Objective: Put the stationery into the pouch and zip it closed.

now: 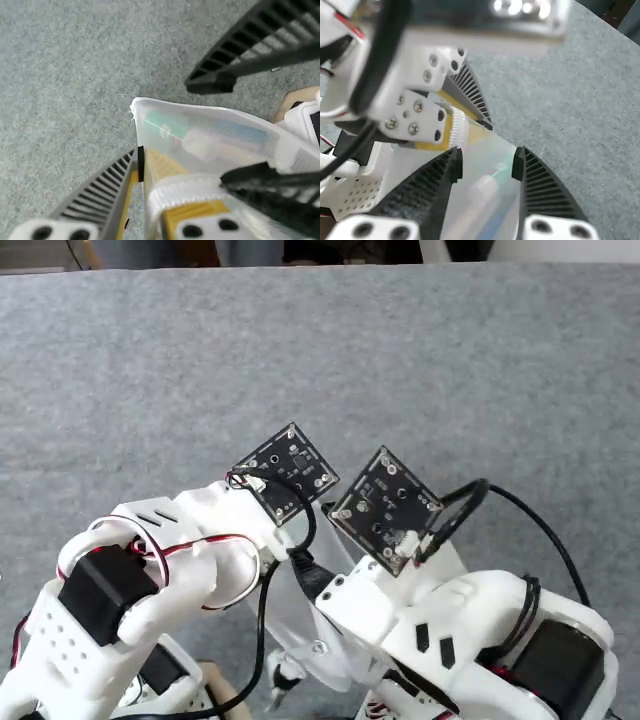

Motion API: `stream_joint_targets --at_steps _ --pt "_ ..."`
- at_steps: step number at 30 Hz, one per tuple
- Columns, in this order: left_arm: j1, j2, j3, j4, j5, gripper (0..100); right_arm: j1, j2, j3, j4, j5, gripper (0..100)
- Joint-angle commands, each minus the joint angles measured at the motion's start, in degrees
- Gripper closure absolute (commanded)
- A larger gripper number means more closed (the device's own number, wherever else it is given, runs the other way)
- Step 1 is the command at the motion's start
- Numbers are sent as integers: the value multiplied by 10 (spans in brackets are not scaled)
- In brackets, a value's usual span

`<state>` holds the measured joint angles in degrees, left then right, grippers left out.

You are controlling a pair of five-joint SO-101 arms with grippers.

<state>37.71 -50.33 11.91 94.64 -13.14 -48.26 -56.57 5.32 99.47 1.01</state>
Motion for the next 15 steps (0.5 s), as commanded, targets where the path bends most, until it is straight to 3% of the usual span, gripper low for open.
stream_joint_targets --at_steps 1,8,15 --pt "2 -2 -34 -39 -2 971 -6 -15 1 -14 -8 819" --pt "-24 -2 4 -75 4 971 -3 -72 3 -7 6 819" --pt "-151 -8 109 -164 143 971 66 -118 6 -3 45 819"
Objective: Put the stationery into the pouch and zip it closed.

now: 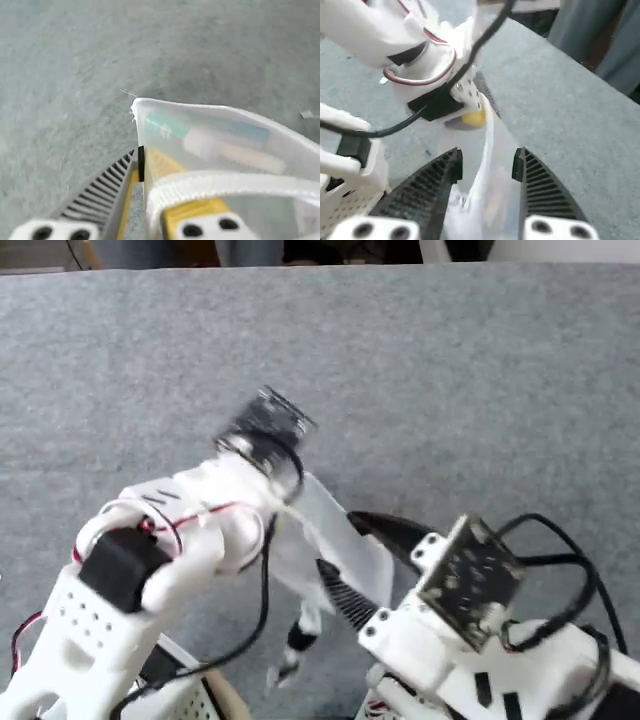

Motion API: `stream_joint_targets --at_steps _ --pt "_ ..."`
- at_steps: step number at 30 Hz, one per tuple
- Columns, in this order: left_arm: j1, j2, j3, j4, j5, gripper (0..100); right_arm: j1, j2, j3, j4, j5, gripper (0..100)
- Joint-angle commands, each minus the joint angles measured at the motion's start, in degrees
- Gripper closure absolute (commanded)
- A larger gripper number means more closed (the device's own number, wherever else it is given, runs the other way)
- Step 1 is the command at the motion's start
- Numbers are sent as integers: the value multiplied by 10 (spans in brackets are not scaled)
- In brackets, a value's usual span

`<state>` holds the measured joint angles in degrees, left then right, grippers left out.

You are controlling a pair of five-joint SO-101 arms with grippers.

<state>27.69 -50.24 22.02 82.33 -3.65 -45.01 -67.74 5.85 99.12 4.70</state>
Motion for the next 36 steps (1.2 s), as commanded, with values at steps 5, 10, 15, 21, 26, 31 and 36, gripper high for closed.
stream_joint_targets --at_steps 5,10,15,21,26,31,36 --pt "-120 -9 21 -52 104 971 63 -7 0 1 6 819" --pt "-196 -10 21 -52 158 971 64 -3 3 2 4 819" --pt "-239 -10 21 -50 202 971 64 -2 89 -1 4 818" --pt "-238 -10 21 -53 219 971 51 -3 210 -69 -25 818" --pt "-238 -10 21 -53 220 971 -14 5 214 -135 -90 818" --pt "-238 -10 14 -54 237 971 -62 53 252 -185 -91 818" --pt "-237 -10 -17 -48 239 971 -75 99 288 -274 -90 819"
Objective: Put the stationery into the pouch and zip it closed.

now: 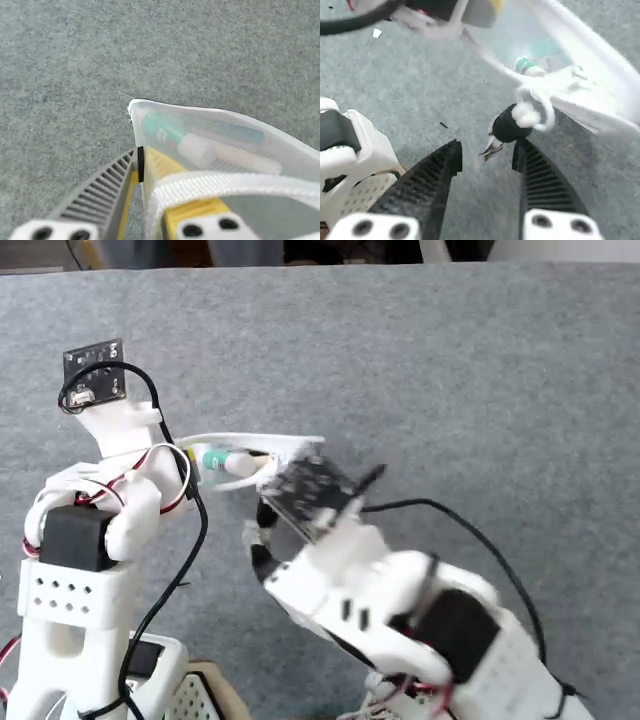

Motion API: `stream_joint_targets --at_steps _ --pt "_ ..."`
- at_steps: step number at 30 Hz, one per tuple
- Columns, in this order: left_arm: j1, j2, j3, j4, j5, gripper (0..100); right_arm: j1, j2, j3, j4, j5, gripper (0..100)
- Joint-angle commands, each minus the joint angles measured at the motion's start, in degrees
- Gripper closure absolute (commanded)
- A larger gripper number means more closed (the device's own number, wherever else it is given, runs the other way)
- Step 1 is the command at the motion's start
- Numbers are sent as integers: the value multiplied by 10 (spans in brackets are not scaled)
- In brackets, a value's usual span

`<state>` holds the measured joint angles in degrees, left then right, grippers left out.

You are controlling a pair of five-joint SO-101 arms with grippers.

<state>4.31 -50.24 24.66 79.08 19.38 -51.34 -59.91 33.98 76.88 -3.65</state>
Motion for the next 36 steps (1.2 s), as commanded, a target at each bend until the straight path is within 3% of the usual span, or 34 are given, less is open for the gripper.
stream_joint_targets --at_steps 1,10,14,17,23,30,36 --pt "-3 -10 -45 -16 9 971 -11 29 13 -70 -4 819" --pt "-8 -10 -45 -15 9 971 -11 48 37 -136 1 819" --pt "-8 -10 -44 -14 9 971 -9 48 37 -135 49 819" --pt "-8 -10 -45 -5 9 971 11 48 37 -124 96 825" --pt "-14 -10 -40 -3 9 971 84 47 33 -123 104 926" --pt "-15 -10 -45 -6 9 971 92 47 36 -120 103 748" --pt "-15 -10 -44 -3 6 971 107 47 37 -135 104 733"
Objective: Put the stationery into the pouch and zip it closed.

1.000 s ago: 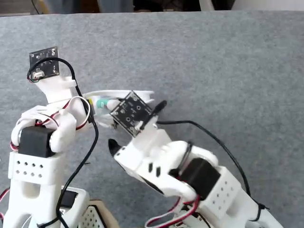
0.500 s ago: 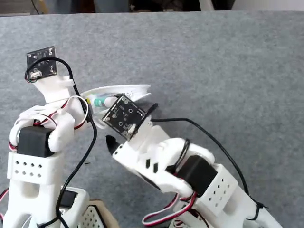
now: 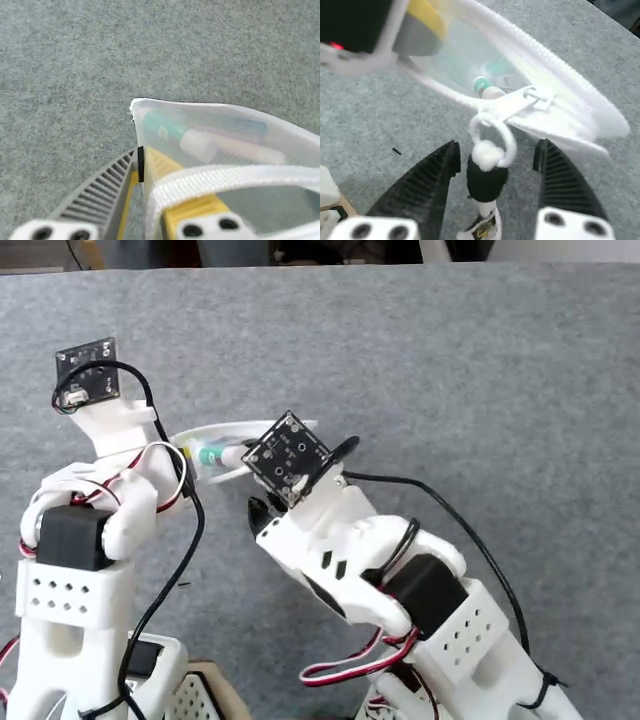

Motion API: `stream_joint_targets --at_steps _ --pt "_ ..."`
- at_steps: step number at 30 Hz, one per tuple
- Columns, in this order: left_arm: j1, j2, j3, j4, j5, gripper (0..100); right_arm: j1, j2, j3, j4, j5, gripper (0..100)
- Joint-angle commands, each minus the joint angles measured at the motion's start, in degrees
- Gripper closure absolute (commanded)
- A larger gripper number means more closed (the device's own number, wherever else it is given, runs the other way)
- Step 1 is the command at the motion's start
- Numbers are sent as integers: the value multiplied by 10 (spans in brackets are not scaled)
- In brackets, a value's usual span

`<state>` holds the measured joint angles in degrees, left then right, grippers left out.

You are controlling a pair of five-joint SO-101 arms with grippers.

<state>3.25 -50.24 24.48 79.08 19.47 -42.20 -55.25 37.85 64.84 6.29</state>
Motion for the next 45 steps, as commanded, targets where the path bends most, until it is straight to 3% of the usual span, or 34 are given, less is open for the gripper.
stream_joint_targets --at_steps 1,8,16,24,29,35,40,45 --pt "-5 -10 -42 -3 5 971 24 0 0 -24 4 733" --pt "-4 -10 -43 -3 5 971 60 1 45 -85 4 751" --pt "0 -10 -41 -3 5 971 60 1 65 -142 4 979" --pt "-2 -10 -39 -3 5 971 62 0 61 -149 5 986" --pt "-2 -10 -39 -3 4 971 57 0 -10 -21 76 986" --pt "1 -10 -39 -3 3 971 57 0 -207 173 164 986" --pt "49 -10 -73 52 -98 966 57 5 -363 265 176 986" --pt "108 -10 -127 133 -159 951 57 6 -413 306 174 986"
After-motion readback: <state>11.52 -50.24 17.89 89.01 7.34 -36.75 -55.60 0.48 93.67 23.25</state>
